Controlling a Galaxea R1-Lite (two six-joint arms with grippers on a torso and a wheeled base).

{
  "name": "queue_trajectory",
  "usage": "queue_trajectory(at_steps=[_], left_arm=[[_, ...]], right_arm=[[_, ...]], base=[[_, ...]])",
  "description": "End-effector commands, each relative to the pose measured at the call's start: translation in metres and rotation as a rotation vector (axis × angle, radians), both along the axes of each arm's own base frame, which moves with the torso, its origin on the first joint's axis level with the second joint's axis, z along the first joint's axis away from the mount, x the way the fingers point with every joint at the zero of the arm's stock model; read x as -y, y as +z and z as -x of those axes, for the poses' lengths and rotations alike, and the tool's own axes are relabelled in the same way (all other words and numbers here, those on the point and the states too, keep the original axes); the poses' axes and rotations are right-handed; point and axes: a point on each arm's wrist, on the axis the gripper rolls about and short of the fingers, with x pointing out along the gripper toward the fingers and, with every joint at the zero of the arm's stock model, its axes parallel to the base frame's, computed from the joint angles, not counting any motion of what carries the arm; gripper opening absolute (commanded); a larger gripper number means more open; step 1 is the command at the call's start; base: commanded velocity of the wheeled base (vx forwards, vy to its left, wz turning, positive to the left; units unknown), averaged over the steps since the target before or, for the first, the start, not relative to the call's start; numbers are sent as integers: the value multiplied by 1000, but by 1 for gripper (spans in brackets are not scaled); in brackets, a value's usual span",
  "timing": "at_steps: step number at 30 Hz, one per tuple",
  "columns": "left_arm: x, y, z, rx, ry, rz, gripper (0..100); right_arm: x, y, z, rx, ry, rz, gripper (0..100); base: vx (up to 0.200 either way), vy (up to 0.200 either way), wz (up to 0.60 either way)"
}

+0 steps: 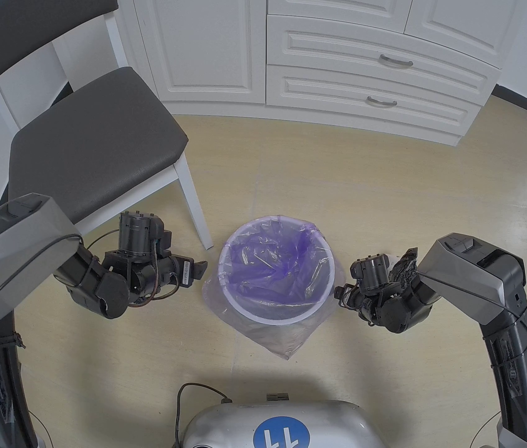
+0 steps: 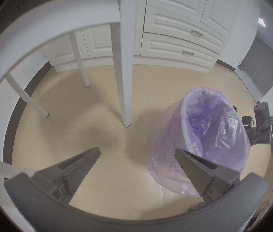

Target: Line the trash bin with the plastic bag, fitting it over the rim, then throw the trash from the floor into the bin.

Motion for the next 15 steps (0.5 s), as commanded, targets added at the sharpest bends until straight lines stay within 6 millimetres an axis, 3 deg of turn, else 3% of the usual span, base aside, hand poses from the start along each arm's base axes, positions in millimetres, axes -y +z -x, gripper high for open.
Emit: queue_trajectory(at_steps=[1, 7, 10, 15], left_arm=[[3, -31, -9, -58, -1, -24, 100], [12, -61, -13, -109, -17, -27, 100], [18, -88, -23, -115, -21, -24, 100], [25, -112, -39, -122, -9, -11, 100]], right_arm=[[-1, -4, 0, -6, 2, 3, 100], [0, -1, -1, 2, -1, -1, 100], [0, -2, -2, 4, -2, -2, 100], [-1, -5, -6, 5, -2, -2, 100]], base=[[0, 0, 0], [0, 0, 0], [0, 0, 0], [0, 0, 0]])
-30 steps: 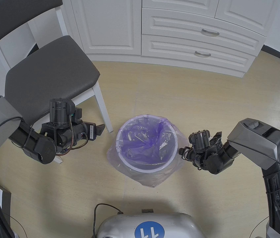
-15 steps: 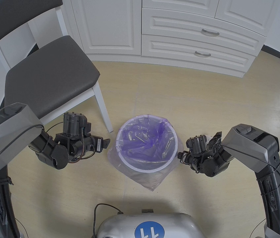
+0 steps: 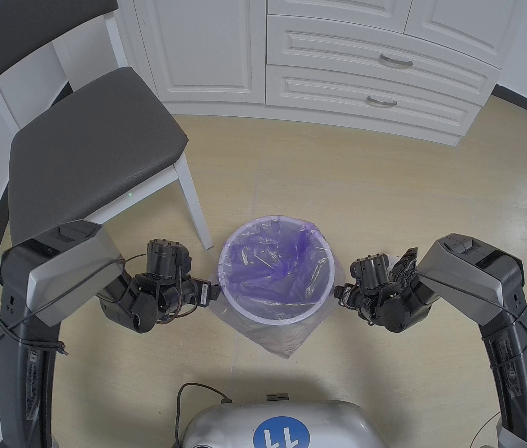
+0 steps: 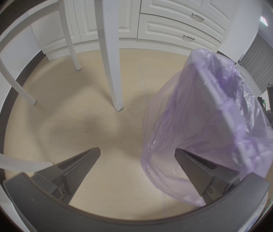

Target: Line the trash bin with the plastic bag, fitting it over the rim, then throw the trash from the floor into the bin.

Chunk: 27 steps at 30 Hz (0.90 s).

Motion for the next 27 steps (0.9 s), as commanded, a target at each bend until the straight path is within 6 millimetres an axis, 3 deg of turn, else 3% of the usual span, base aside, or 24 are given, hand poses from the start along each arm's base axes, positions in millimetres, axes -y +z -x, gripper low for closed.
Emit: queue_trajectory(at_steps=[1, 13, 19, 27], left_arm=[[7, -45, -17, -49, 7, -11, 100], [8, -46, -46, -115, 28, -40, 100], [7, -64, -72, -105, 113, -138, 100], [9, -59, -72, -105, 115, -134, 100]], right_arm=[[-1, -3, -3, 0, 1, 0, 100], [5, 0, -14, -43, 1, 5, 100], [7, 2, -23, -99, -15, 15, 100], [11, 2, -22, -108, -15, 12, 100]], base=[[0, 0, 0], [0, 0, 0], [0, 0, 0], [0, 0, 0]])
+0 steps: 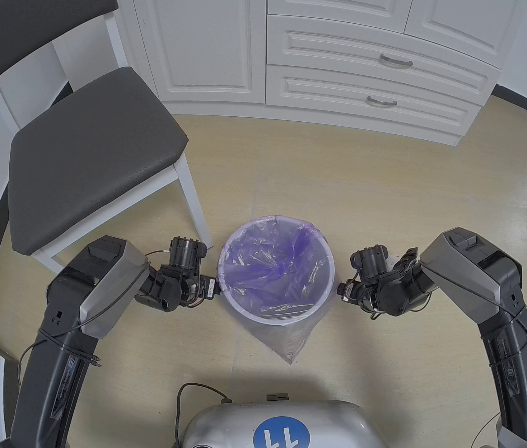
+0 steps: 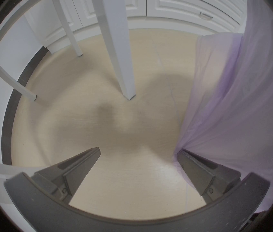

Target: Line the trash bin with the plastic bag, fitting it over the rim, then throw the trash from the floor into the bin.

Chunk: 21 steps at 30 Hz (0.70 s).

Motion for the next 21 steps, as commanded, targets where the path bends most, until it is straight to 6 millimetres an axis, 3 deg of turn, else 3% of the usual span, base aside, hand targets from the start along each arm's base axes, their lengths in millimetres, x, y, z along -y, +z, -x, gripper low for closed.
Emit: queue_trajectory(at_steps=[1, 5, 13, 16, 17, 21], left_arm=[[-1, -11, 2, -26, 5, -12, 100], [-2, 3, 12, -32, 6, 1, 100], [-1, 48, 39, 31, -5, 83, 100], [-1, 53, 44, 41, -7, 85, 100], [-5, 58, 57, 37, -14, 74, 100], [-9, 69, 70, 30, -16, 66, 100]], right_arm=[[2, -1, -1, -5, -2, -3, 100], [4, 4, 6, -12, 1, 2, 100], [7, 60, 32, 18, 64, -36, 100], [9, 66, 36, 19, 70, -32, 100], [11, 81, 51, 20, 106, 1, 100], [17, 103, 76, 61, 189, 75, 100]], base=[[0, 0, 0], [0, 0, 0], [0, 0, 0], [0, 0, 0], [0, 0, 0], [0, 0, 0]])
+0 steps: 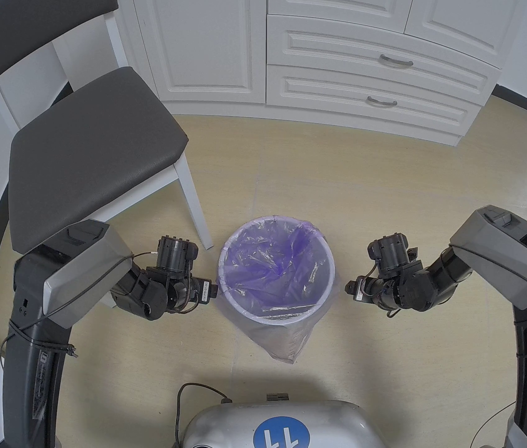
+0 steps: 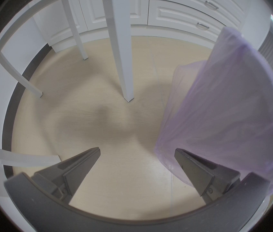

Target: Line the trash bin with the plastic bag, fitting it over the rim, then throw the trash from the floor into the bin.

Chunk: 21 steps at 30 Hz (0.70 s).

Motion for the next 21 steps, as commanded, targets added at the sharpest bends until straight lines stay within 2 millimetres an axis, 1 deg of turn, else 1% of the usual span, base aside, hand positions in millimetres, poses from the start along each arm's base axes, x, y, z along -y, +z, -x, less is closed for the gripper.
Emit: queue_trajectory(at_steps=[1, 3, 4, 5, 6, 8, 9, 10, 11, 12, 13, 15, 17, 19, 20, 21], left_arm=[[-6, 40, 26, 33, -9, 5, 100], [-9, 52, 36, 43, -10, 8, 100], [-12, 60, 43, 51, -10, 11, 100], [-14, 64, 49, 51, -12, 8, 100], [-15, 67, 52, 52, -13, 8, 100], [-19, 77, 66, 63, -21, -1, 100], [-21, 81, 73, 66, -24, -4, 100], [-23, 85, 78, 69, -24, -3, 100], [-23, 85, 78, 69, -24, -3, 100], [-24, 91, 89, 76, -30, -1, 100], [-26, 98, 105, 82, -39, 4, 100], [-30, 106, 123, 96, -47, 8, 100], [-33, 111, 141, 111, -59, 13, 100], [-35, 117, 158, 141, -72, 26, 100], [-36, 121, 172, 164, -87, 36, 100], [-37, 122, 180, 174, -94, 39, 100]], right_arm=[[9, 56, 37, 122, 103, 52, 100], [12, 64, 47, 179, 128, 65, 100], [15, 72, 56, 220, 150, 85, 100], [16, 78, 66, 245, 175, 106, 100], [17, 81, 71, 253, 187, 117, 100], [16, 97, 102, 288, 276, 182, 100], [16, 105, 112, 306, 303, 198, 100], [16, 111, 120, 319, 320, 208, 100], [16, 111, 120, 319, 320, 208, 100], [16, 121, 136, 345, 350, 215, 100], [18, 134, 155, 385, 376, 220, 100], [26, 147, 177, 430, 403, 250, 100], [37, 156, 199, 469, 438, 297, 100], [47, 162, 216, 512, 485, 320, 100], [53, 167, 229, 548, 520, 328, 100], [57, 169, 236, 568, 536, 328, 100]], base=[[0, 0, 0], [0, 0, 0], [0, 0, 0], [0, 0, 0], [0, 0, 0], [0, 0, 0], [0, 0, 0], [0, 0, 0], [0, 0, 0], [0, 0, 0], [0, 0, 0], [0, 0, 0], [0, 0, 0], [0, 0, 0], [0, 0, 0], [0, 0, 0]])
